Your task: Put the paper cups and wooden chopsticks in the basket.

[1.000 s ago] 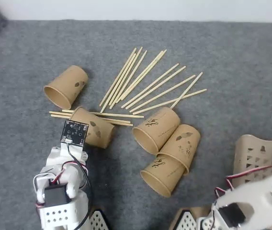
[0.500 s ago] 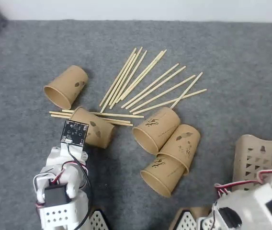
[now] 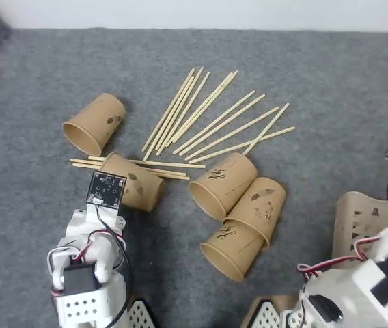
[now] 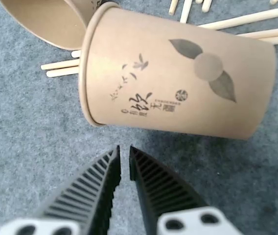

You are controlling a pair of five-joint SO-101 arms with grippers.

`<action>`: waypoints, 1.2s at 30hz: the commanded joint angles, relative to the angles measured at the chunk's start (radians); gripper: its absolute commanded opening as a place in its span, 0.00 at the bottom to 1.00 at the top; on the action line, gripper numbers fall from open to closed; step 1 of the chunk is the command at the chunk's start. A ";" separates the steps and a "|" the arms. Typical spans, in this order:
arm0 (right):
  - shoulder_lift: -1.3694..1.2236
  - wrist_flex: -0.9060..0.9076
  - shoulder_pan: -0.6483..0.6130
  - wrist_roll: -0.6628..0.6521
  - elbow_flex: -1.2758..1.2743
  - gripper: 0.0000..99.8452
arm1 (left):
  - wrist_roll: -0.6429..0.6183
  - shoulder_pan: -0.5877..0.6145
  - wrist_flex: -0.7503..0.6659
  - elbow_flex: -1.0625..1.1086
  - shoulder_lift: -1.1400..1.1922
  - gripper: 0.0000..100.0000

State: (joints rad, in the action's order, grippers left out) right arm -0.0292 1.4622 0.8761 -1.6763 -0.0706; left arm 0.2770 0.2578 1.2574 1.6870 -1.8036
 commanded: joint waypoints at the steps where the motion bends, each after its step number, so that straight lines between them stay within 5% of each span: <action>1: 0.042 0.008 0.030 0.008 0.000 0.21 | 0.006 0.006 -0.002 -0.004 -0.015 0.04; 27: 0.033 -0.005 0.022 0.126 0.080 0.20 | 0.006 0.006 -0.002 -0.004 -0.015 0.04; 36: -0.008 -0.217 0.038 0.130 -0.052 0.20 | 0.006 0.006 -0.002 -0.004 -0.015 0.04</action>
State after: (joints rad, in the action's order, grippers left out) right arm -0.0368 1.3011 0.9068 -1.5551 -0.1059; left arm 0.2770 0.2578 1.2574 1.6870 -1.8036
